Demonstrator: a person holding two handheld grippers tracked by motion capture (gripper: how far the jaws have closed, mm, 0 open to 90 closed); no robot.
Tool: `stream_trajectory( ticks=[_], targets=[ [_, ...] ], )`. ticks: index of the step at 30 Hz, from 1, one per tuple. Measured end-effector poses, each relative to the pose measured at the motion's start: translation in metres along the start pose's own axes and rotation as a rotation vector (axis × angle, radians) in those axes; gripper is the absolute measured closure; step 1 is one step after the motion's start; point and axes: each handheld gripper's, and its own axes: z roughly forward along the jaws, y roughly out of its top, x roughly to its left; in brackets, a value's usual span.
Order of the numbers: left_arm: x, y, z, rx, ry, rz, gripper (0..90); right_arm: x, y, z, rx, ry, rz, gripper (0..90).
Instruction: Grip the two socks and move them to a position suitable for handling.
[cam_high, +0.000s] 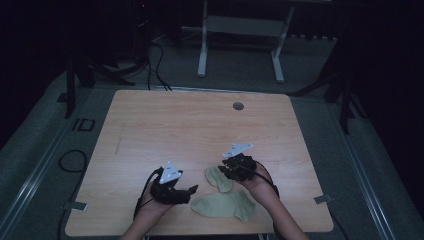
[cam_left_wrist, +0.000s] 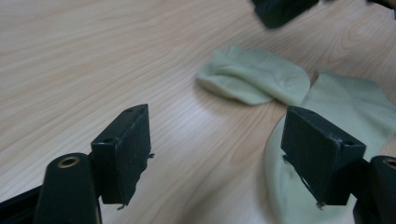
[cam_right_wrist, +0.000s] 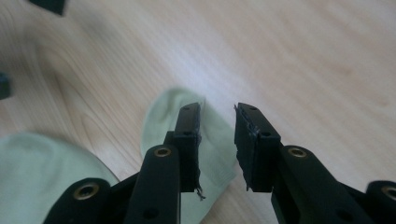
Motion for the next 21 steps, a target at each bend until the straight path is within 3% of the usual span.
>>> stream_trajectory(
  ticks=[1, 2, 9, 11, 12, 15, 19, 20, 21],
  targets=[
    [0.000, 0.000, 0.000, 0.000, 0.000, 0.000, 33.0, 0.000, 0.000, 0.000, 0.000, 0.000, 0.000, 70.2],
    [0.000, 0.005, 0.012, 0.021, -0.022, -0.008, 33.0, -0.001, -0.003, 0.004, 0.007, -0.001, 0.002, 69.9],
    [0.003, 0.021, 0.051, 0.108, -0.070, 0.007, 44.3, -0.010, -0.022, 0.029, 0.092, 0.025, 0.007, 66.4],
    [0.004, 0.024, 0.059, 0.133, -0.073, 0.012, 47.1, -0.011, -0.024, 0.029, 0.087, 0.036, 0.008, 67.0],
    [0.005, 0.025, 0.063, 0.132, -0.084, 0.006, 51.4, -0.013, -0.026, 0.029, 0.080, 0.059, 0.022, 72.6],
    [0.005, 0.027, 0.068, 0.142, -0.086, 0.013, 56.0, -0.013, -0.028, 0.029, 0.071, 0.068, 0.022, 76.6],
    [0.005, 0.026, 0.075, 0.161, -0.085, -0.005, 71.0, -0.011, -0.029, 0.030, 0.063, 0.075, 0.027, 81.3],
    [0.004, 0.026, 0.076, 0.165, -0.081, -0.005, 78.7, -0.010, -0.029, 0.030, 0.060, 0.072, 0.025, 81.8],
    [0.003, 0.025, 0.077, 0.157, -0.085, -0.008, 78.7, -0.010, -0.029, 0.030, 0.060, 0.069, 0.022, 82.0]
  ],
)
